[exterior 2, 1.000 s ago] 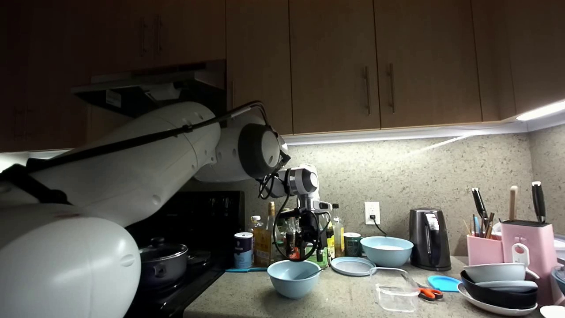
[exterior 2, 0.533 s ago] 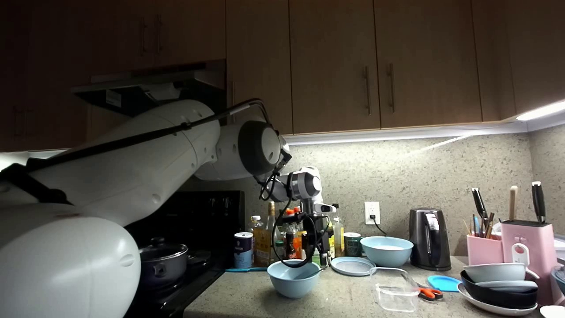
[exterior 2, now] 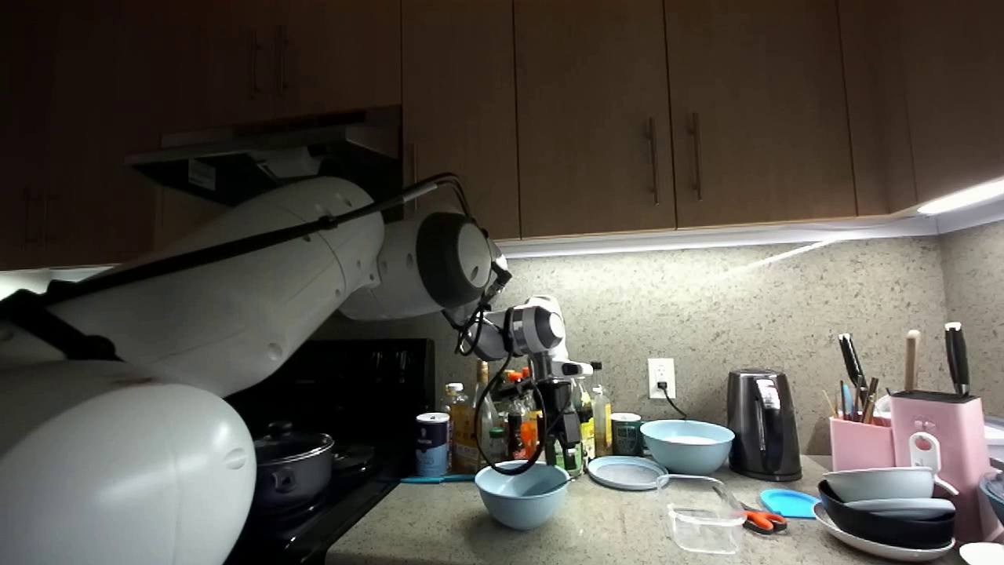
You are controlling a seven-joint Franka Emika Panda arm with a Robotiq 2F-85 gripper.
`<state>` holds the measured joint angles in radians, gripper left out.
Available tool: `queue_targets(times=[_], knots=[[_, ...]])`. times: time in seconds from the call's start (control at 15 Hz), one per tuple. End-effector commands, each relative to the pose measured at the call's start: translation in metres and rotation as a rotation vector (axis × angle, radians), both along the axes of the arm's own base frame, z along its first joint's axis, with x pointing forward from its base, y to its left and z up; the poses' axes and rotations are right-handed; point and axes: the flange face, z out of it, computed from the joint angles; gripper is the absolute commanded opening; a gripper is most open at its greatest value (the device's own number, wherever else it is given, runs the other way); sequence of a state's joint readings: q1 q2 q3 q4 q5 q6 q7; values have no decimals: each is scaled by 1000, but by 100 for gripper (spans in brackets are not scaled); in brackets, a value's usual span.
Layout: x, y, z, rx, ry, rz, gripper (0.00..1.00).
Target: Remove the spoon from the bowl and put it in the container
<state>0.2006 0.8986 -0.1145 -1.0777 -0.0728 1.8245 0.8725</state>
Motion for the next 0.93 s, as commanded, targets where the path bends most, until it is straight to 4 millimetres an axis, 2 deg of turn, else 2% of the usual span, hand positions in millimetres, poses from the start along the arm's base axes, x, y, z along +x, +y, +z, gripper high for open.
queue_targets(times=[0.0, 0.2, 0.53, 0.6, 0.87], knots=[[-14, 15, 20, -64, -77, -66, 100], [-30, 31, 28, -122, -117, -111, 100], [-73, 46, 20, -140, -97, -202, 100], [-47, 50, 19, -134, -84, -174, 100], [-63, 48, 15, -138, -74, -189, 100]])
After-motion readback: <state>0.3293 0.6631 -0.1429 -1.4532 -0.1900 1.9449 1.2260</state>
